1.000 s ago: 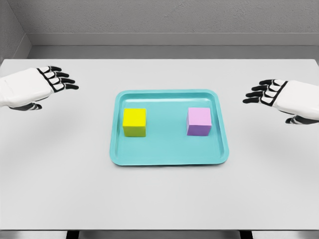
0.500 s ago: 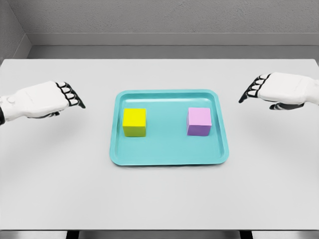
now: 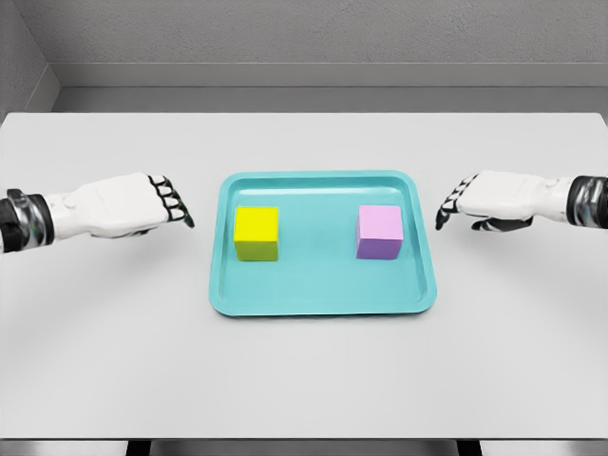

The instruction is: Push two cubes

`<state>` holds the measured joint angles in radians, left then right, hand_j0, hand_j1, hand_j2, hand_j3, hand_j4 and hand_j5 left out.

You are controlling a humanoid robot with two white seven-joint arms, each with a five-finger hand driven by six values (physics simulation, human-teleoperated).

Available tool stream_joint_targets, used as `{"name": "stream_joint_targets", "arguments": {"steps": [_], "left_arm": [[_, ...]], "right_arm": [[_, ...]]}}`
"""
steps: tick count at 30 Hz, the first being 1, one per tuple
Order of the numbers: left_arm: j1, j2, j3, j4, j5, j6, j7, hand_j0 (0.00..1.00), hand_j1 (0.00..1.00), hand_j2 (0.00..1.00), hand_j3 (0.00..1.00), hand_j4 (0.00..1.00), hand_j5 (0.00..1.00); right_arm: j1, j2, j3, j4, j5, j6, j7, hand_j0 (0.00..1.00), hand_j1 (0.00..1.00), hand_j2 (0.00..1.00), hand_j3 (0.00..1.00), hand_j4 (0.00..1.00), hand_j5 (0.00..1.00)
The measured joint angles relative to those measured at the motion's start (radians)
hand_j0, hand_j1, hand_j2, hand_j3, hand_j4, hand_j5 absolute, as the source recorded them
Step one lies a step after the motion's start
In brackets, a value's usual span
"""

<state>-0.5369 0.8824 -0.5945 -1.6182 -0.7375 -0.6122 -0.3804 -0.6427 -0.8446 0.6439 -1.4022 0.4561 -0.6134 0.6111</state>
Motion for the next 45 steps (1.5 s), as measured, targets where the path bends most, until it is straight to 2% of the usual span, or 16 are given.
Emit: {"name": "stream_joint_targets", "arguments": {"steps": [4, 19, 37, 45], "left_arm": [[-0.011, -0.023, -0.035, 0.004, -0.001, 0.000, -0.015, 0.75, 0.75, 0.75, 0.75, 0.75, 0.75], [-0.058, -0.092, -0.080, 0.038, -0.027, 0.000, -0.026, 0.75, 0.75, 0.75, 0.75, 0.75, 0.75], [-0.060, -0.135, -0.087, 0.037, -0.029, 0.000, -0.046, 0.75, 0.75, 0.75, 0.75, 0.75, 0.75], [-0.066, -0.162, -0.087, 0.032, -0.028, -0.001, -0.062, 0.75, 0.75, 0.75, 0.75, 0.75, 0.75]], "right_arm": [[-0.009, 0.015, 0.003, 0.007, 0.006, 0.000, 0.000, 0.60, 0.60, 0.60, 0.60, 0.60, 0.60], [-0.012, 0.073, 0.011, 0.007, 0.039, 0.000, 0.000, 0.60, 0.60, 0.60, 0.60, 0.60, 0.60], [-0.037, 0.130, 0.047, 0.036, 0.090, 0.006, -0.007, 0.60, 0.60, 0.60, 0.60, 0.60, 0.60], [-0.035, 0.131, 0.052, 0.004, 0.076, 0.001, -0.002, 0.60, 0.60, 0.60, 0.60, 0.60, 0.60]]}}
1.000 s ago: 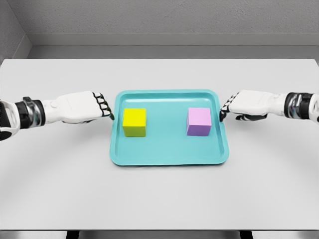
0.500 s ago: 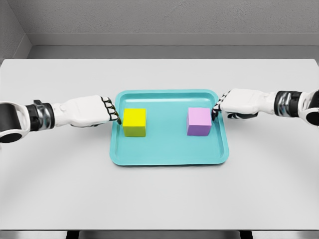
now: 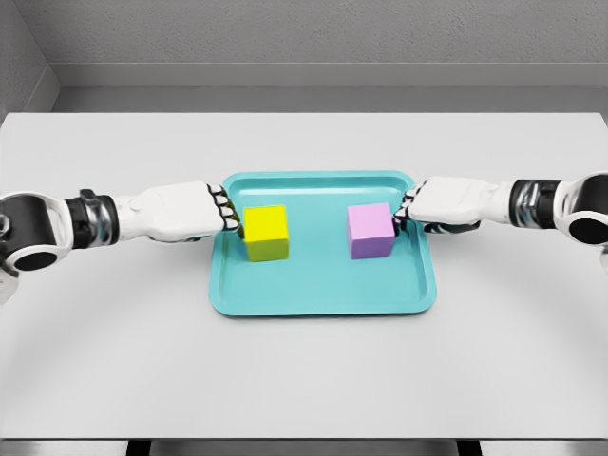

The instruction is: Push two cubes

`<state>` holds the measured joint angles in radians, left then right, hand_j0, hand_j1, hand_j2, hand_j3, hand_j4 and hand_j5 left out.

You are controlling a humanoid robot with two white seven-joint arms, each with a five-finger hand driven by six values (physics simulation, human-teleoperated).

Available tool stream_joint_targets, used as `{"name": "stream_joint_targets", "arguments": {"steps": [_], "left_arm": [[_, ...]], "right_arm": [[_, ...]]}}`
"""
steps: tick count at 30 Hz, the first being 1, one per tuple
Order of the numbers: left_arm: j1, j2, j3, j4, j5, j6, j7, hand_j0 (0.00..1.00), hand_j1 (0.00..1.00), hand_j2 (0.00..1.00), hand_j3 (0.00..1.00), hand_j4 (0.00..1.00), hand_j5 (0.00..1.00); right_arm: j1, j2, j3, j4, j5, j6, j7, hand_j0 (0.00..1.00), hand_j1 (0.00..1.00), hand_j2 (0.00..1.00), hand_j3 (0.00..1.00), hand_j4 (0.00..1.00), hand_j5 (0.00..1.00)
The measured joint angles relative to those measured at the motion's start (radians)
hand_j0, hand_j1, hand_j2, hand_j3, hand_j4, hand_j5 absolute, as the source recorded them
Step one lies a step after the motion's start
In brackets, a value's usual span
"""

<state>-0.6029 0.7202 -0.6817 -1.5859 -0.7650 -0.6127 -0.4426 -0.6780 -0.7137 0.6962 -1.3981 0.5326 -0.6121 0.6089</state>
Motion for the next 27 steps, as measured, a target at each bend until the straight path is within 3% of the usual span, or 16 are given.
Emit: {"name": "stream_joint_targets", "arguments": {"steps": [27], "left_arm": [[-0.012, -0.050, 0.000, 0.006, 0.001, 0.000, -0.027, 0.75, 0.75, 0.75, 0.75, 0.75, 0.75]], "right_arm": [[-0.025, 0.041, 0.039, -0.018, -0.007, -0.001, 0.002, 0.60, 0.60, 0.60, 0.60, 0.60, 0.60]]}}
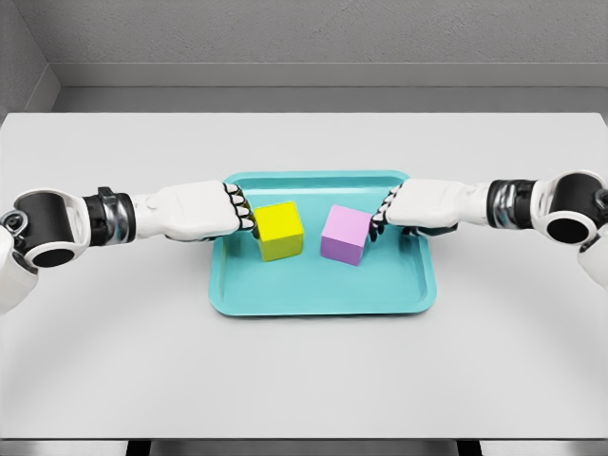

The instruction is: Push two cubes

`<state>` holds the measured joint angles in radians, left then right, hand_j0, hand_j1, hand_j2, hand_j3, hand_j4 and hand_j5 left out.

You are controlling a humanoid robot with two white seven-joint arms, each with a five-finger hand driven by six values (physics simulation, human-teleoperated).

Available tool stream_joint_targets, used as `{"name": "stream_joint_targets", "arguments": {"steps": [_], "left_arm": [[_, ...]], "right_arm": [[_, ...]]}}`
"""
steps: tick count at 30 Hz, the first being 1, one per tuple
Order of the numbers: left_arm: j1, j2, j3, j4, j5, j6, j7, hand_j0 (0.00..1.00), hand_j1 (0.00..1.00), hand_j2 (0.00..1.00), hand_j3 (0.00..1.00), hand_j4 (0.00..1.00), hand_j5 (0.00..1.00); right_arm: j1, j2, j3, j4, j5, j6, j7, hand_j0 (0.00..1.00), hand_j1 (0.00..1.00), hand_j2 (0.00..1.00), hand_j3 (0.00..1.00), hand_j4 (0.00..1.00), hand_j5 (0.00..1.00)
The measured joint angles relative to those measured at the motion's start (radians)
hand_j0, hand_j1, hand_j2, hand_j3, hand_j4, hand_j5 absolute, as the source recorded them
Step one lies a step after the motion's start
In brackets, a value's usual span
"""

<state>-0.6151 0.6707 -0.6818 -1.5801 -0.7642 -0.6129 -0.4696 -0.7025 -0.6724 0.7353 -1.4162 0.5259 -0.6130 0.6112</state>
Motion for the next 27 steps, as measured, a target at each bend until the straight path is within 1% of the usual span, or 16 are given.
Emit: {"name": "stream_joint_targets", "arguments": {"steps": [8, 12, 16, 20, 27], "left_arm": [[-0.003, 0.004, 0.001, 0.029, 0.001, 0.000, 0.000, 0.75, 0.75, 0.75, 0.75, 0.75, 0.75], [-0.017, 0.004, 0.001, 0.044, 0.000, 0.000, 0.000, 0.75, 0.75, 0.75, 0.75, 0.75, 0.75], [-0.032, 0.002, 0.002, 0.052, 0.000, 0.000, 0.000, 0.75, 0.75, 0.75, 0.75, 0.75, 0.75], [-0.034, -0.002, 0.002, 0.057, -0.001, 0.000, 0.000, 0.75, 0.75, 0.75, 0.75, 0.75, 0.75], [-0.034, -0.022, 0.002, 0.058, -0.002, 0.001, -0.002, 0.75, 0.75, 0.75, 0.75, 0.75, 0.75]], "right_arm": [[-0.023, 0.034, 0.023, 0.022, 0.001, 0.000, 0.000, 0.60, 0.60, 0.60, 0.60, 0.60, 0.60], [-0.029, 0.050, 0.030, 0.034, 0.002, 0.000, 0.000, 0.60, 0.60, 0.60, 0.60, 0.60, 0.60], [-0.043, 0.066, 0.040, 0.061, 0.002, 0.000, 0.000, 0.60, 0.60, 0.60, 0.60, 0.60, 0.60], [-0.048, 0.078, 0.043, 0.082, 0.007, 0.000, 0.000, 0.60, 0.60, 0.60, 0.60, 0.60, 0.60], [-0.078, 0.115, 0.052, 0.131, 0.012, 0.000, 0.000, 0.60, 0.60, 0.60, 0.60, 0.60, 0.60]]}}
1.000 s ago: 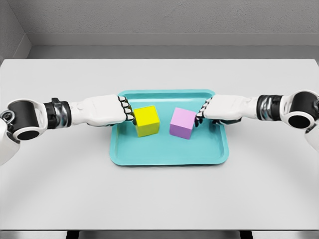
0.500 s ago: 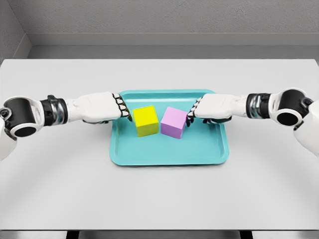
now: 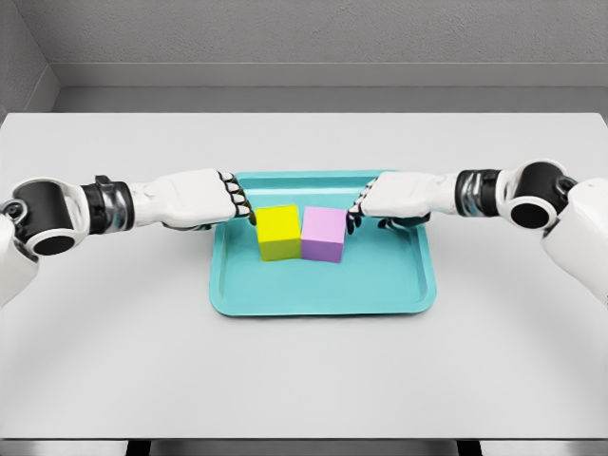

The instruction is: Push two cubes

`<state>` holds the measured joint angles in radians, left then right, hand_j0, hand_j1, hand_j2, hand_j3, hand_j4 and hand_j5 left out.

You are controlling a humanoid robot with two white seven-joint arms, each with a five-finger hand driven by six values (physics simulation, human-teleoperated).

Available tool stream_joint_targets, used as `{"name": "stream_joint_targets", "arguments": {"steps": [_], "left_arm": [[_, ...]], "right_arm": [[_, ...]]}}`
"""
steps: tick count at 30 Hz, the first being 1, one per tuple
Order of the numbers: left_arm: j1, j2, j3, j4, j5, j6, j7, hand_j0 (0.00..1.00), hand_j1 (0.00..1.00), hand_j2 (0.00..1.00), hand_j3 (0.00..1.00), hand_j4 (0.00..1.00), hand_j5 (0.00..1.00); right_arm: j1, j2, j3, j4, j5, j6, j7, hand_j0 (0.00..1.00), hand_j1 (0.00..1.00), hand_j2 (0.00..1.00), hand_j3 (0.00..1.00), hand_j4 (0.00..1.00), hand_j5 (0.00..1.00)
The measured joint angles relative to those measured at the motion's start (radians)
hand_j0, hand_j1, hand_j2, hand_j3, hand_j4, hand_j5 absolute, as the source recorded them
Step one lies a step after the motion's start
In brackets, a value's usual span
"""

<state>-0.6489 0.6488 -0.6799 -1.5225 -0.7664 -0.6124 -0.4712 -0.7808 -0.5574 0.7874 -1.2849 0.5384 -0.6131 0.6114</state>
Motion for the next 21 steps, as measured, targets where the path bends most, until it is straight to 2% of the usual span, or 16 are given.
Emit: {"name": "stream_joint_targets", "arguments": {"steps": [15, 16, 21], "left_arm": [[-0.014, -0.001, 0.010, 0.036, 0.005, 0.000, 0.000, 0.78, 0.78, 0.78, 0.78, 0.78, 0.78], [-0.031, 0.002, 0.012, 0.045, 0.008, 0.000, 0.000, 0.78, 0.78, 0.78, 0.78, 0.78, 0.78], [-0.037, 0.021, 0.026, 0.082, 0.013, 0.000, 0.001, 0.79, 0.79, 0.79, 0.79, 0.79, 0.79]], "right_arm": [[-0.018, 0.012, 0.001, 0.052, 0.007, 0.000, 0.000, 0.60, 0.60, 0.60, 0.60, 0.60, 0.60], [-0.018, 0.016, 0.002, 0.054, 0.007, 0.000, 0.000, 0.60, 0.60, 0.60, 0.60, 0.60, 0.60], [-0.020, 0.032, 0.002, 0.060, 0.009, 0.000, 0.000, 0.60, 0.60, 0.60, 0.60, 0.60, 0.60]]}}
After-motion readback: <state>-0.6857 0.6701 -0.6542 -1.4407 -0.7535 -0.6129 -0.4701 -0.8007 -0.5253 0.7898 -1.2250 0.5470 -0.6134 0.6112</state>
